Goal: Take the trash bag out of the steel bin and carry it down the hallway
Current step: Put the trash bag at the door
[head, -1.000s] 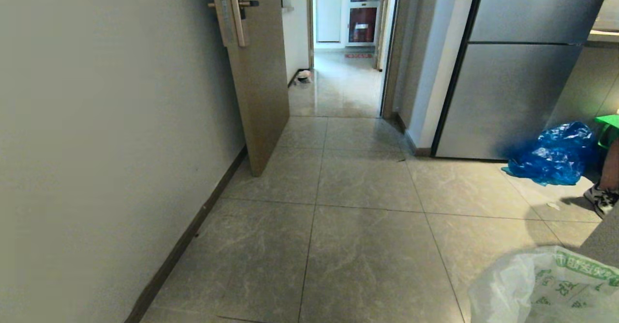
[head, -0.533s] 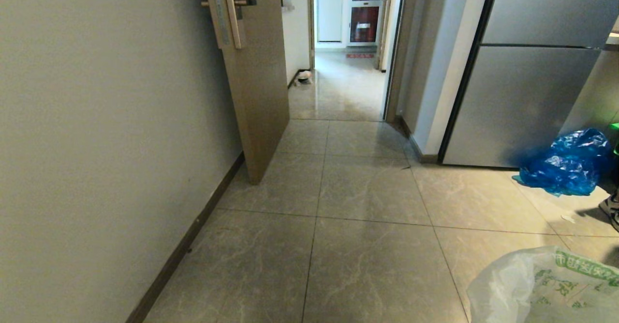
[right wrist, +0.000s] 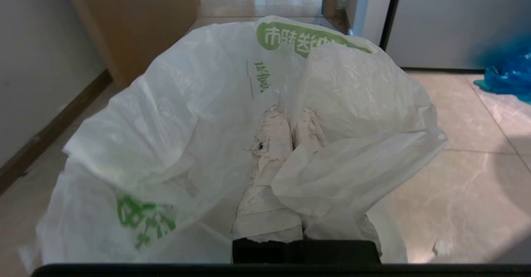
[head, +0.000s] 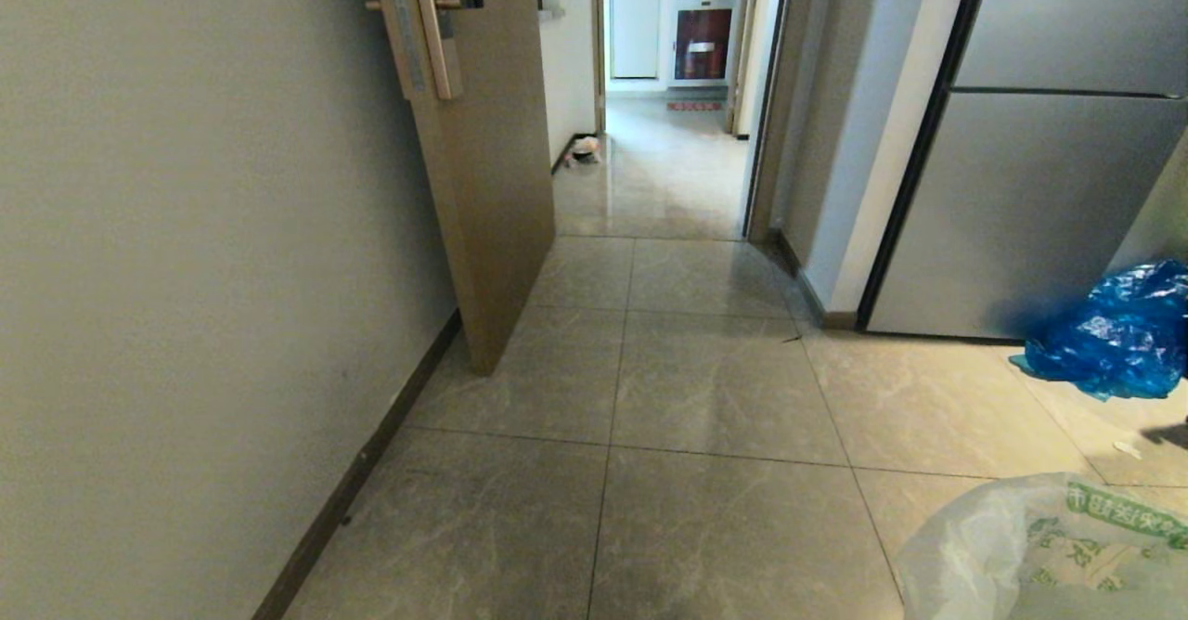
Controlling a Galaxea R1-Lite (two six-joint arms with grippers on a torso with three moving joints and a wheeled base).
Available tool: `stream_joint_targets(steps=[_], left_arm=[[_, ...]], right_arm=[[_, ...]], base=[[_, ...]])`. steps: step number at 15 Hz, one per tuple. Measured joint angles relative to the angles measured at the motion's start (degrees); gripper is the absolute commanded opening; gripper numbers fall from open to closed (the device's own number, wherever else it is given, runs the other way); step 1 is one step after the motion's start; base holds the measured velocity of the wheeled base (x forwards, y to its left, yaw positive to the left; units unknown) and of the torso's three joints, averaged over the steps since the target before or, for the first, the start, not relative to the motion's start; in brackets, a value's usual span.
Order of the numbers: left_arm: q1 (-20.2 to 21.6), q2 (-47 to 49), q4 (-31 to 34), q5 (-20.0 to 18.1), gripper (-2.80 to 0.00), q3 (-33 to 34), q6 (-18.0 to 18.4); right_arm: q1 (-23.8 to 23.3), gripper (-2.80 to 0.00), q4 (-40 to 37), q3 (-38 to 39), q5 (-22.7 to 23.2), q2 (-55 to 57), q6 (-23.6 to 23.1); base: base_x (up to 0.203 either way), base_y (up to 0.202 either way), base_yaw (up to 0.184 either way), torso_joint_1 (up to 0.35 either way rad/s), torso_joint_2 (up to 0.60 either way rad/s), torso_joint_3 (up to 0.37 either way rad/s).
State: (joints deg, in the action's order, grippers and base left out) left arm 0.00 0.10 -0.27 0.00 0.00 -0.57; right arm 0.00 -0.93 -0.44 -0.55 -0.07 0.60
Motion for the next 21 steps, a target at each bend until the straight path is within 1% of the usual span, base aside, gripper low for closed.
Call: stream_joint_targets(steps=[10, 12, 19, 21], left_arm=[[0.00, 0.00, -0.04, 0.00, -2.80, 0.00, 0.00], [0.00, 0.00, -0.02, 0.00, -2.80, 0.00, 0.11], [0.00, 0.00, -0.05, -0.02, -2.80, 0.00, 0.17], [0.00, 0.00, -0.04, 0.00, -2.80, -0.03, 0.16]], right_arm=[[0.00, -2.80, 0.05, -0.05, 0.02, 0.00, 0.02], [0.00, -2.80, 0.00, -0.05, 0.00, 0.00, 0.02], [0.00, -2.80, 0.00, 0.00, 0.04, 0.00, 0.00], [0.00, -2.80, 0.00, -0.02, 0.09, 0.00, -0.02]], base=[[0.192, 0.000, 0.001, 0.001, 0.00, 0.002], [0.131, 0.000, 0.002, 0.001, 0.00, -0.001], [0.000, 0.000, 0.000, 0.000, 0.00, 0.000], [0.004, 0.013, -0.078, 0.001, 0.00, 0.008]])
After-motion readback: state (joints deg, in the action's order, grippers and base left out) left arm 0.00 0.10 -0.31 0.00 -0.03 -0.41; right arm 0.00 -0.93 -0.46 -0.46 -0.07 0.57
